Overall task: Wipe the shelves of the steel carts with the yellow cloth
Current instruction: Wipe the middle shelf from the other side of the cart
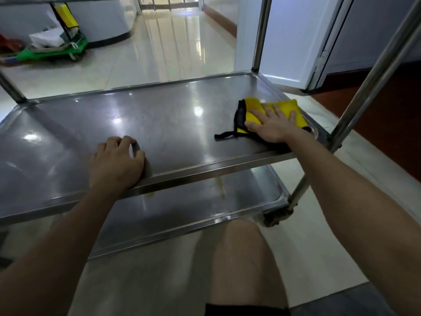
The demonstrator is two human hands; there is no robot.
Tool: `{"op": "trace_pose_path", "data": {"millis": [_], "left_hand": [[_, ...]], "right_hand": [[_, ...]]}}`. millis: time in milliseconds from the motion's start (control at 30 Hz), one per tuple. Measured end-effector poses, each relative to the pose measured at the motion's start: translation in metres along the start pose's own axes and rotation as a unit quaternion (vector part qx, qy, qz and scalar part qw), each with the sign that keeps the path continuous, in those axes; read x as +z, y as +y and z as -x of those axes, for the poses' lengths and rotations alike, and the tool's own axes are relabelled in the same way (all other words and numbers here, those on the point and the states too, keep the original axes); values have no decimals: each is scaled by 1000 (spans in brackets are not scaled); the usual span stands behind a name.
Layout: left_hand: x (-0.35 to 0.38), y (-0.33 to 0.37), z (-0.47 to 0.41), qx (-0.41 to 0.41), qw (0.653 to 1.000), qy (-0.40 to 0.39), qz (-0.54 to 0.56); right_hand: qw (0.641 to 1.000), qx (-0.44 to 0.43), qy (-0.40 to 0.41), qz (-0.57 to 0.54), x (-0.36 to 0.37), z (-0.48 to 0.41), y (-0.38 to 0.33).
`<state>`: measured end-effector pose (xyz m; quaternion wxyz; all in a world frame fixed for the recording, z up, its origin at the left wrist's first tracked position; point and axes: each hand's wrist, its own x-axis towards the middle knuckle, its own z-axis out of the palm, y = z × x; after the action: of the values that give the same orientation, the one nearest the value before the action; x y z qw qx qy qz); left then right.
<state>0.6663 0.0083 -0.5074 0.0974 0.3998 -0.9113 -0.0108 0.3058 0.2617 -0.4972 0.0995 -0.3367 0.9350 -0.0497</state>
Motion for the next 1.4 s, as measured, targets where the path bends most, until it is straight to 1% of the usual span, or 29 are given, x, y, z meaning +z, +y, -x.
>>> {"op": "trace_pose_path", "data": {"millis": [67,200,267,300,367,400,433,467,533,600,667,733,833,933,1033,1100,1133,1167,1200,1233,1267,1300,1333,1367,1400], "left_hand": [[2,-2,-2,-4,1000,3,6],[3,0,2,-11,999,33,31],[-3,3,3,-20,997,47,63],[-7,3,4,-22,993,60,99],[-17,-1,10,-13,976,93,197],[-22,-8,14,-9,968,106,226],[-26,-20,20,-8,968,112,225],[-29,-37,26,-6,973,115,198],[-32,-82,44,-8,986,117,120],[-33,-133,68,-28,989,127,65],[-27,-184,94,-43,987,155,30],[-16,-218,114,-55,984,170,2],[1,-228,122,-68,982,178,-7],[5,-219,121,-89,981,174,11],[-5,-221,120,-72,985,154,32],[-15,-228,129,-53,983,149,90],[-21,-233,138,-59,973,184,129],[-27,-241,148,-88,950,259,152],[-35,-250,155,-144,915,343,158],[-42,-262,157,-205,875,401,180],[-51,-274,156,-256,843,416,226],[-59,-285,149,-284,824,389,298],[-65,-295,139,-293,817,338,363],[-71,-300,127,-296,819,281,403],[-74,-300,118,-298,827,240,412]], "right_hand": [[1000,-24,4,3,11,32,-28],[990,-132,48,24,39,94,-118],[978,-191,76,23,52,120,-165],[971,-222,90,23,58,129,-182],[952,-280,118,33,64,139,-195],[943,-304,126,41,64,140,-191],[935,-326,130,48,63,138,-181],[928,-343,135,55,62,136,-168],[920,-353,157,72,64,132,-144],[920,-335,184,88,69,130,-132],[923,-314,201,91,75,134,-136],[928,-297,207,88,80,141,-153],[927,-302,205,90,90,155,-209],[921,-327,192,90,106,169,-298],[917,-346,173,100,116,182,-373],[915,-347,177,107,120,185,-394],[914,-347,181,109,120,185,-396],[912,-351,184,109,121,184,-395],[910,-355,189,106,121,183,-392],[909,-355,195,103,122,181,-389],[908,-354,198,104,123,180,-388],[908,-353,198,109,123,180,-389],[908,-352,194,115,123,180,-392],[909,-351,188,119,122,180,-397],[911,-350,181,121,122,180,-405]]}}
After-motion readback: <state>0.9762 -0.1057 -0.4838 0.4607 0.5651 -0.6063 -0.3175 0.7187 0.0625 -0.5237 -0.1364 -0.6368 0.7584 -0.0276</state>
